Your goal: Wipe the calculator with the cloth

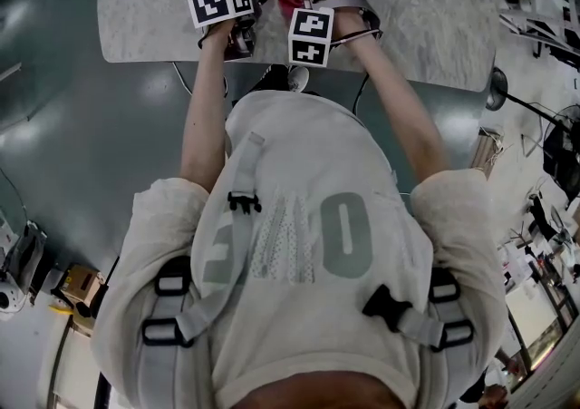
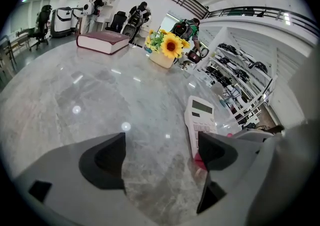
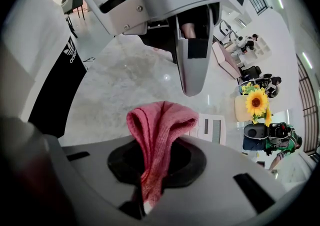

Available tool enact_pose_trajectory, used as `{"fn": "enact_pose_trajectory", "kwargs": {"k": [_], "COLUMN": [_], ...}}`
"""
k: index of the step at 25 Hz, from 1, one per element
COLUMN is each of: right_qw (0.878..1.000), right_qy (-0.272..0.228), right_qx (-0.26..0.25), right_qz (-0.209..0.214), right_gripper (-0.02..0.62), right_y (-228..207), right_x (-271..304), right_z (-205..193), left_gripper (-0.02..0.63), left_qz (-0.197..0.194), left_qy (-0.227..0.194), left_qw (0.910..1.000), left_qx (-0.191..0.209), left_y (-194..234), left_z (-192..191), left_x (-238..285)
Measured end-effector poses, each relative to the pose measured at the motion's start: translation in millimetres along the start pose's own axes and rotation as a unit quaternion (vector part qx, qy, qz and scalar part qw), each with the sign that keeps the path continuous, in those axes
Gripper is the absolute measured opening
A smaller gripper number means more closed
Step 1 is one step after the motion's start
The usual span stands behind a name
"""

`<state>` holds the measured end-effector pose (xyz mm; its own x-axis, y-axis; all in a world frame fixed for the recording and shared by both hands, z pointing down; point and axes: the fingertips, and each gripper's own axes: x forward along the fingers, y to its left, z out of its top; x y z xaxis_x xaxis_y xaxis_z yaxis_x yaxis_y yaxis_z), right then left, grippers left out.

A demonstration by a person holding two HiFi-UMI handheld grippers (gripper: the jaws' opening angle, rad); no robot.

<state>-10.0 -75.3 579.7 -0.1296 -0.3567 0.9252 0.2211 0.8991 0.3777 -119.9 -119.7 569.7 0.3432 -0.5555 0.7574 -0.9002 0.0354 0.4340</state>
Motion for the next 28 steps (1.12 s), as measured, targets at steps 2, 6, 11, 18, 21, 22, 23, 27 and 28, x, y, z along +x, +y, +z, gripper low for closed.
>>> {"fn": "enact_pose_trajectory", "kwargs": {"k": [2,6,11,18,21,22,23,27,28], "right_qw": [1.000,0.999,0.989,0.932,0.886,0.867,0.849,0.782,0.768], "right_qy": [-0.004,-0.018,-0.044,-0.118,-0.164,-0.176,-0.183,-0.198,-0.206], "right_qx": [0.002,0.027,0.082,0.207,0.273,0.292,0.308,0.351,0.366], "right_qz": [-0.006,-0.039,-0.114,-0.272,-0.338,-0.362,-0.389,-0.476,-0.485], "right_gripper": [0.055,0.055,0.055,0.055,0.055,0.055,0.055,0.055,0.057], "right_y": [-4.9,-33.6,-101.4,-202.9,-222.4,-225.3,-226.9,-218.9,-214.6], "right_x": [-2.4,-14.1,-53.9,-166.1,-222.4,-239.7,-256.0,-302.7,-308.7], "right_z": [0.6,-1.7,-9.0,-39.5,-58.2,-65.4,-73.2,-103.7,-110.0], "left_gripper": [0.462,0.462,0.460,0.460,0.435,0.420,0.400,0.209,0.168], "left_qz": [-0.002,0.008,0.007,-0.014,-0.024,-0.023,-0.021,-0.001,0.003], "left_qy": [0.001,-0.018,-0.102,-0.287,-0.374,-0.403,-0.429,-0.493,-0.500], "left_qw": [1.0000,0.9996,0.9928,0.9482,0.9116,0.8969,0.8819,0.8288,0.8194], "left_qx": [-0.002,0.020,0.063,0.136,0.170,0.181,0.195,0.264,0.281], "left_y": [-1.6,-10.8,-40.0,-114.4,-147.7,-156.5,-164.8,-194.1,-199.4], "left_z": [0.6,15.8,82.9,196.9,222.9,227.9,230.7,222.9,218.1], "left_x": [0.0,-5.6,-36.5,-128.8,-182.6,-200.3,-216.8,-261.2,-264.6]}}
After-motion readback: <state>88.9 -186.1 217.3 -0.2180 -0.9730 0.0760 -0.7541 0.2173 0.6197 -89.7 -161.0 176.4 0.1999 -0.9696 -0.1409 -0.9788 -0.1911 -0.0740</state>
